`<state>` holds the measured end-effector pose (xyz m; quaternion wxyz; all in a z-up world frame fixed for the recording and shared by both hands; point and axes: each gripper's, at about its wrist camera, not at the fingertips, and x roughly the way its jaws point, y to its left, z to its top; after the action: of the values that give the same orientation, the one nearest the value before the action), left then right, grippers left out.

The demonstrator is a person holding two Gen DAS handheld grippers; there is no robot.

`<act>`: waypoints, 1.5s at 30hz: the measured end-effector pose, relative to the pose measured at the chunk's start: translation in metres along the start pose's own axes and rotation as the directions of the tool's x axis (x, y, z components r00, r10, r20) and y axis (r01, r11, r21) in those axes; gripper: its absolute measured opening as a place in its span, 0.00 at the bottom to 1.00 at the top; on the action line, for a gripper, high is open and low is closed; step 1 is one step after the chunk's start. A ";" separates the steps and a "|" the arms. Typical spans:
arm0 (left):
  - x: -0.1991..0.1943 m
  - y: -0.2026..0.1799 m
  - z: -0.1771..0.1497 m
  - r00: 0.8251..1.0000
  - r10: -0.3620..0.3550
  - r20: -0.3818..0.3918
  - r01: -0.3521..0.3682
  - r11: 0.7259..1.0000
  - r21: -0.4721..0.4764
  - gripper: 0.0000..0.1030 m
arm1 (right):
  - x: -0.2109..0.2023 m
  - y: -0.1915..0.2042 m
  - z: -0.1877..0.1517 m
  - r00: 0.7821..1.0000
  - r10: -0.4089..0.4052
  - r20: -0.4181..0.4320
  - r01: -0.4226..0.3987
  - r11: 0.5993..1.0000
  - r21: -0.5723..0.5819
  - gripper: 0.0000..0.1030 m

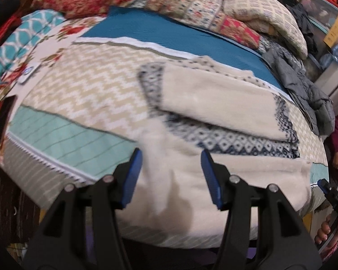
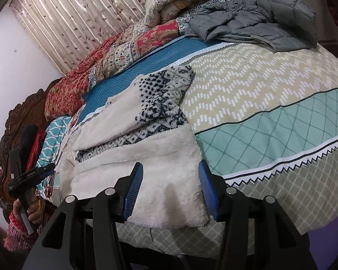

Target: Fold large clothes

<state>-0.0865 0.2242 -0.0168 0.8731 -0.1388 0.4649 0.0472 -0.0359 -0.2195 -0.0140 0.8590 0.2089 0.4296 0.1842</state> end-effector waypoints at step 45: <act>0.016 0.062 -0.035 0.994 -0.053 -0.096 0.042 0.993 -0.111 0.75 | 0.034 -0.036 -0.043 0.977 0.100 -0.189 -0.060 0.976 0.209 0.47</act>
<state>-0.1189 0.2722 -0.0609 0.8412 -0.1995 0.5006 0.0448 -0.0473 -0.2243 -0.0787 0.7780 0.2930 0.5208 0.1940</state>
